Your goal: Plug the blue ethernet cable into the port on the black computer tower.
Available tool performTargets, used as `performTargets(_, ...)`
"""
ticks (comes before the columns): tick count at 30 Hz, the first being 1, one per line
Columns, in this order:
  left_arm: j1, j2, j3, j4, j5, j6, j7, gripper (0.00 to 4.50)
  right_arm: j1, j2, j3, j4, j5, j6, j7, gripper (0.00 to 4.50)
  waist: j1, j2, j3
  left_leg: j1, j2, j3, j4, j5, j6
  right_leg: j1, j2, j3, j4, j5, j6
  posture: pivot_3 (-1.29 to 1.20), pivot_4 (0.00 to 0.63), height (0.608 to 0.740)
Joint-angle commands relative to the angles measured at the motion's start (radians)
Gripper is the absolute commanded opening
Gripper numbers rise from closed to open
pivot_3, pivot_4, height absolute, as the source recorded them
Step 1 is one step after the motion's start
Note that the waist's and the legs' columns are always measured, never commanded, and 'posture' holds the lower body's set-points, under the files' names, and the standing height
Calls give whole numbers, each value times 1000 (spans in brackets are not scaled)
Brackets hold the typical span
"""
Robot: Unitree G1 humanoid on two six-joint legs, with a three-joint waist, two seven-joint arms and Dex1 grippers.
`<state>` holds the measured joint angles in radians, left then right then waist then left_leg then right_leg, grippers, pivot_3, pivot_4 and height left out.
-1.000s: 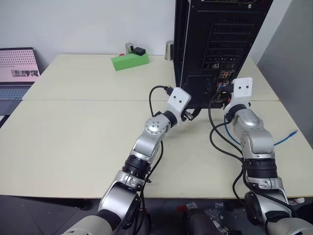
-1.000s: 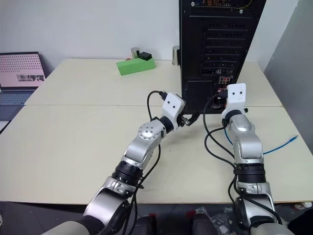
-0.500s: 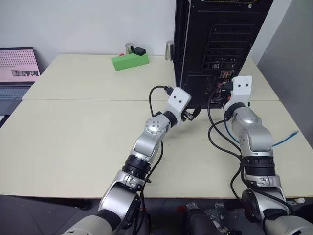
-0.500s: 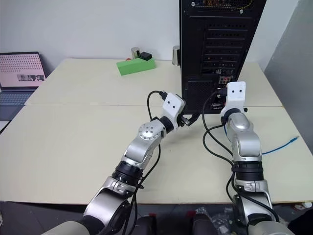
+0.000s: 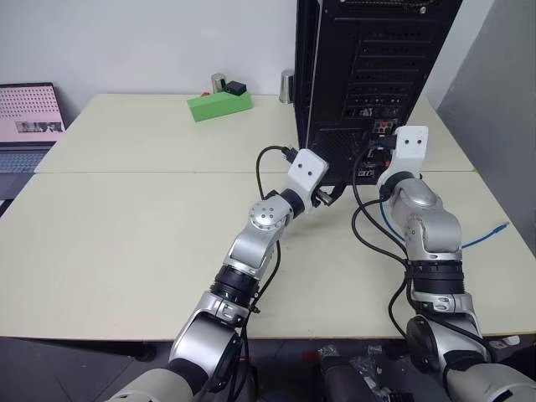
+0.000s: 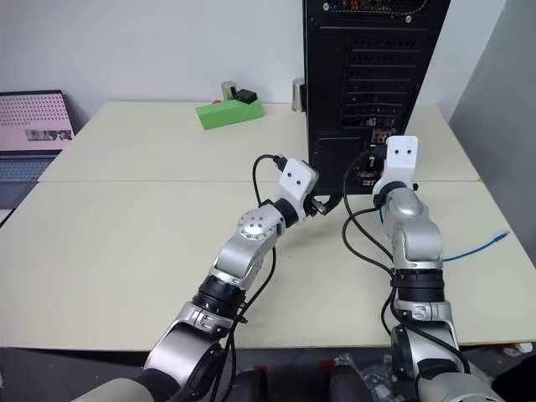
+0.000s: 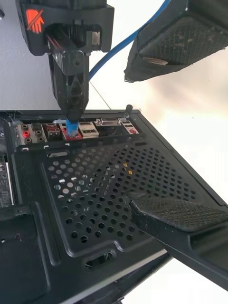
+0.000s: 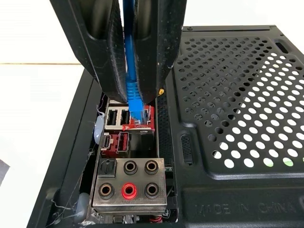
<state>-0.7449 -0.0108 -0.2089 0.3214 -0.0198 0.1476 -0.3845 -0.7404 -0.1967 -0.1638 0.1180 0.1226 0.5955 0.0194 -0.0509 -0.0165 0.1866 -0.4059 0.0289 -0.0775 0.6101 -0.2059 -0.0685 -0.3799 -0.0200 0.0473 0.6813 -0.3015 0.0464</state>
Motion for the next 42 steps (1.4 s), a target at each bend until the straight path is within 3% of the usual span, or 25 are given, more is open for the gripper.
performTargets(1, -6, -10, -3, -29, 4, -19, -2, 3907, -44, -10, -14, 6, 8, -25, 2, 0, -1, 0, 0, 0, 0, 0, 0, 0, 0, 0, 0, 0, 0, 0, 0, 0, 150, 740)
performTargets(22, -7, -12, 2, -26, -5, -23, -8, 3907, -36, -20, -20, 26, 27, -39, 12, 0, -5, 0, 0, 0, 0, 0, 0, 0, 0, 0, 0, 0, 0, 0, 0, 0, 150, 740)
performTargets(24, -5, -13, 7, -31, -19, -16, -20, 3941, -12, -25, -16, 0, 31, -32, 27, 685, -5, 0, 0, 0, 0, 0, 0, 0, 0, 0, 0, 0, 0, 0, 0, 0, 150, 740)
performTargets(30, 3, 7, 23, -45, -39, -11, -46, 3941, 100, -57, 2, -132, 42, 0, 89, 1706, 2, 0, 0, -3, 0, 0, 0, 0, 0, -2, 0, 0, -1, 0, 0, 0, 150, 740)
performTargets(33, -4, 47, 37, -27, -36, -28, -72, 3941, 159, -94, 16, -222, 52, 16, 145, 2337, 5, 0, 0, -9, 0, 0, 0, 0, 0, -8, 0, -1, -1, 0, 0, 0, 150, 740)
performTargets(37, -7, 107, 69, -30, -68, -18, -129, 4497, 226, -168, 0, -337, 97, 22, 245, 3287, 4, 0, 0, -9, 0, 0, 0, 0, 0, -9, 0, -1, 0, 0, 0, 0, 150, 740)
performTargets(42, 1, 207, 89, -54, -95, 51, -221, 4500, 286, -266, -44, -419, 167, 34, 357, 4330, 4, 0, 0, -9, 0, -1, 0, 0, 0, -8, 0, -1, 0, 0, 0, 0, 150, 740)
